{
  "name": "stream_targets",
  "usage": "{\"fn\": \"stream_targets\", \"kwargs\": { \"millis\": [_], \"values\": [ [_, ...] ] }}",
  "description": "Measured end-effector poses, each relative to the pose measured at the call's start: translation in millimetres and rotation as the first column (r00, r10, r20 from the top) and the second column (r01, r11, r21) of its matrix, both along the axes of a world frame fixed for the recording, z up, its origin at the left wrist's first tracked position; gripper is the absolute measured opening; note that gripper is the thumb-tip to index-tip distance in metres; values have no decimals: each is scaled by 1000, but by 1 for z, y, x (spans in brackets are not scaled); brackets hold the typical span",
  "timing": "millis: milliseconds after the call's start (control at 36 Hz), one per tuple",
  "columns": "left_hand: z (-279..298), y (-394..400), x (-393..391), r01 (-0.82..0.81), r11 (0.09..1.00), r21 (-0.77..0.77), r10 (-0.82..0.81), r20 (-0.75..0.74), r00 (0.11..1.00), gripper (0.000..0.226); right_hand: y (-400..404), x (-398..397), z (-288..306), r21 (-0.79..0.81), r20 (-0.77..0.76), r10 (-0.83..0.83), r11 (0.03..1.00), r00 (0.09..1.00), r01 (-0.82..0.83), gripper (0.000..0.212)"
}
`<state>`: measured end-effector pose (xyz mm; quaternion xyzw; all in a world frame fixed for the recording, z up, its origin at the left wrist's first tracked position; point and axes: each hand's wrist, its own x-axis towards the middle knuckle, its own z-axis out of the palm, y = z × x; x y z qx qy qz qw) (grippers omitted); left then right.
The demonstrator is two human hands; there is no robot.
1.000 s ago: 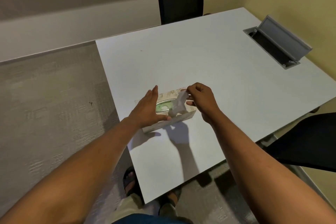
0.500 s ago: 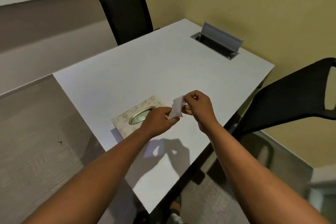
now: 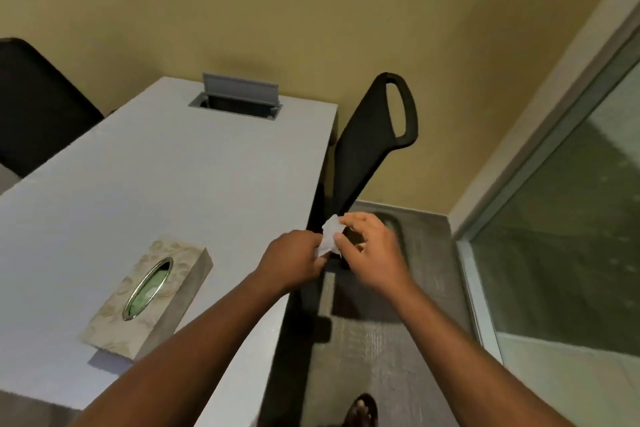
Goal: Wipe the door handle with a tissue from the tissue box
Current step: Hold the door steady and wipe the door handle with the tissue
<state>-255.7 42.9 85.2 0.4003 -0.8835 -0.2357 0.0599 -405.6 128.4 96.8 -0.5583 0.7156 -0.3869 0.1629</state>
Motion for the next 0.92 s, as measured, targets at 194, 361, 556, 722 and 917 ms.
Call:
{"fn": "stream_targets", "kwargs": {
  "millis": [194,361,556,722,917],
  "values": [
    [23,27,-116,286,947,-145,-282,46,958,26,62,-85,10,7,4,-186,982,982,186,46],
    [43,52,-223,487,839,-243,-491,49,870,25,109,-168,15,-64,144,-418,901,897,430,27],
    [75,95,-328,685,694,-223,-715,-99,692,35,171,-258,30,-147,196,-624,745,757,651,28],
    [90,149,-399,772,573,-276,-819,-147,555,39,228,-298,47,-227,274,-763,540,586,810,18],
    [94,210,-472,881,435,-186,-871,-334,359,23,288,-326,56,-247,302,-873,316,383,916,30]
  ]
}}
